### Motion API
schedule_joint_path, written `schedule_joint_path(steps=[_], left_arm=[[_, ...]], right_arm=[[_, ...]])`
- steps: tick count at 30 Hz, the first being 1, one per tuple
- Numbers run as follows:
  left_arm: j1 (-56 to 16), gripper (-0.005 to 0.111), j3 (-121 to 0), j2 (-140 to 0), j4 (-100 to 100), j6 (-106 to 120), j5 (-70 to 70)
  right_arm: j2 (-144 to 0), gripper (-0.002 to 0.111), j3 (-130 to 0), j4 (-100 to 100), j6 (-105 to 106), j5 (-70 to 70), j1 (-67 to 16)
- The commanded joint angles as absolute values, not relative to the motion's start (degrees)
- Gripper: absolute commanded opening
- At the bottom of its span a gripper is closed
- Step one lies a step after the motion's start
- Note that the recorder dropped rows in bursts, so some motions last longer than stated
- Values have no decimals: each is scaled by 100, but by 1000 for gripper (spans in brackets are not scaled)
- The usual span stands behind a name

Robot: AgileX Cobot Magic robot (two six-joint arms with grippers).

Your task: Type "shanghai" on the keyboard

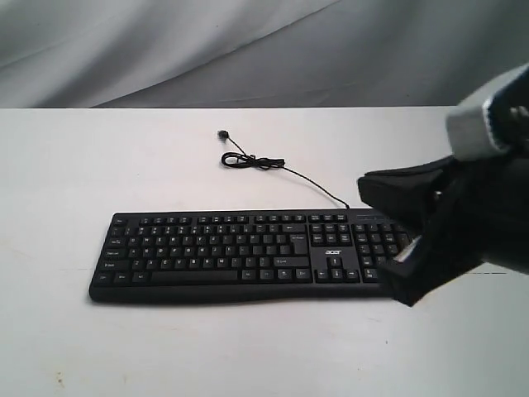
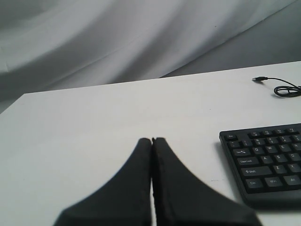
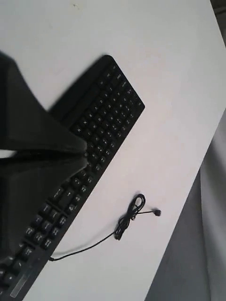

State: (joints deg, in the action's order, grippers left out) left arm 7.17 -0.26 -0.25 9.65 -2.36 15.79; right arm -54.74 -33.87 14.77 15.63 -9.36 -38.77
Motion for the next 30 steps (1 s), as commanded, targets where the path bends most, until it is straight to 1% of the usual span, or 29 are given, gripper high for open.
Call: schedule_joint_path(steps=[1,9,12,16,19,23,30], left_arm=[[675,0,0,0,955,-262,1522],[675,0,0,0,955,-262,1522],[675,0,0,0,955,-262,1522],[675,0,0,0,955,-262,1522],[675,0,0,0,955,-262,1522],[675,0,0,0,955,-262,1522],[675,0,0,0,955,-262,1522]], right_arm=[[-4868,0,-2902,1294,1471,-599,-3645],[-4606,0,-2784,1302,1434,-221,-3561],[-4552,0,-2784,1302,1434,-163,-3318],[-4349,0,-2784,1302,1434,-202,-2652],[-3982,0,-2784,1302,1434,-516,-2219],[-3089,0,-2784,1302,1434,-1159,-1551],[-1515,0,-2784,1254,1451,-2226,-115]])
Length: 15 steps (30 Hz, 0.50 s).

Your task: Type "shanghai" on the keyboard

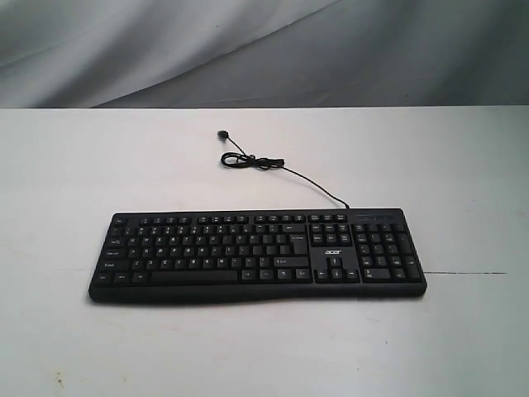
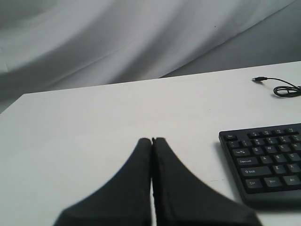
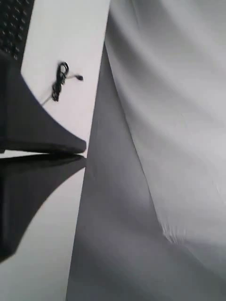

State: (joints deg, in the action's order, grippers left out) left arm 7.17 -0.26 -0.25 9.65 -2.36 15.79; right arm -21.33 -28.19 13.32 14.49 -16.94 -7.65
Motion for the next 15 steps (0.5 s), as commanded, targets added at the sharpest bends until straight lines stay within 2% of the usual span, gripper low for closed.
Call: schedule_joint_path(steps=[1,9,15], left_arm=[[675,0,0,0,955,-262,1522],[675,0,0,0,955,-262,1522],[675,0,0,0,955,-262,1522]], right_arm=[[-1440,0,-2784,1254,1451,-2332,16],[-1735,0,-2784,939,1451,-2582,210],[-2014,0,-2158,702,1350,-1578,210]])
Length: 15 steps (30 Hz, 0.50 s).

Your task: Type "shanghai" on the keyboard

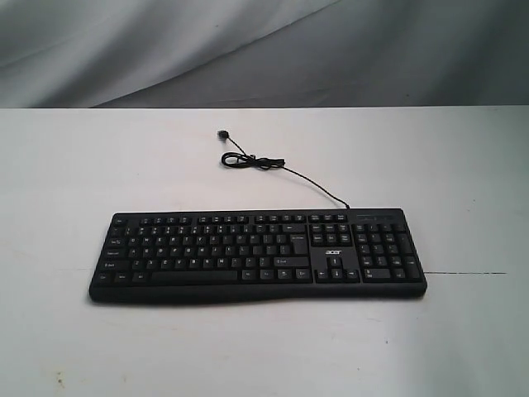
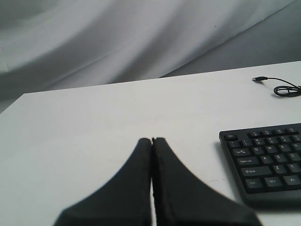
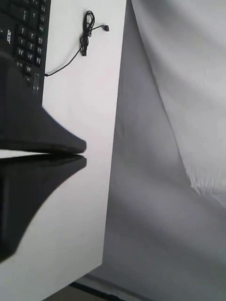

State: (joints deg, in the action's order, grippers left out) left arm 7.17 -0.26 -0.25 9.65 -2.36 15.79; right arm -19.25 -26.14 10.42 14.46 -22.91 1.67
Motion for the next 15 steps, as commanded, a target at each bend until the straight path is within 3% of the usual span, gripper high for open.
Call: schedule_joint_path(steps=[1,4,15], left_arm=[[675,0,0,0,955,-262,1522],[675,0,0,0,955,-262,1522],[675,0,0,0,955,-262,1522]], right_arm=[[-1980,0,-1969,522,1285,-1293,210],[-1768,0,-1431,190,1120,-706,210],[-539,0,-26,39,846,-776,210]])
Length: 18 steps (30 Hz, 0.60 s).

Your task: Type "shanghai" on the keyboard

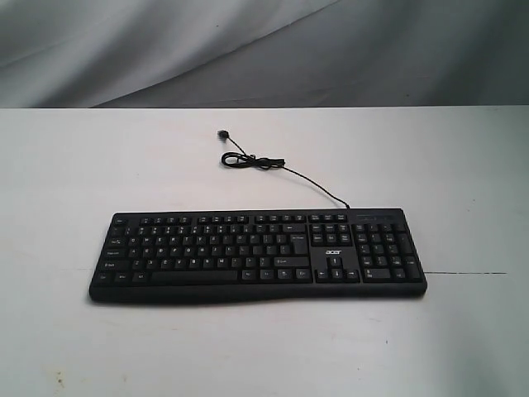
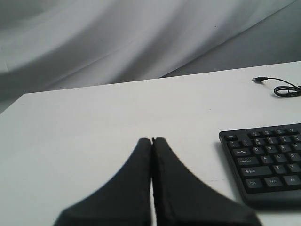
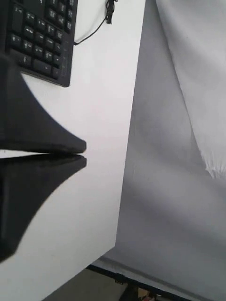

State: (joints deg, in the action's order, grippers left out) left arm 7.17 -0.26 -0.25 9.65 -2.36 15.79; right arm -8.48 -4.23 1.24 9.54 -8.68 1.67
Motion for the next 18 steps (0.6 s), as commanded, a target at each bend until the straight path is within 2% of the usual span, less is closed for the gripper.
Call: schedule_joint_path(steps=[1,18], left_arm=[[675,0,0,0,955,-262,1522],[675,0,0,0,955,-262,1522]], right_arm=[[-480,0,0,39,819,-776,210],[0,0,0,64,897,-1899,210]])
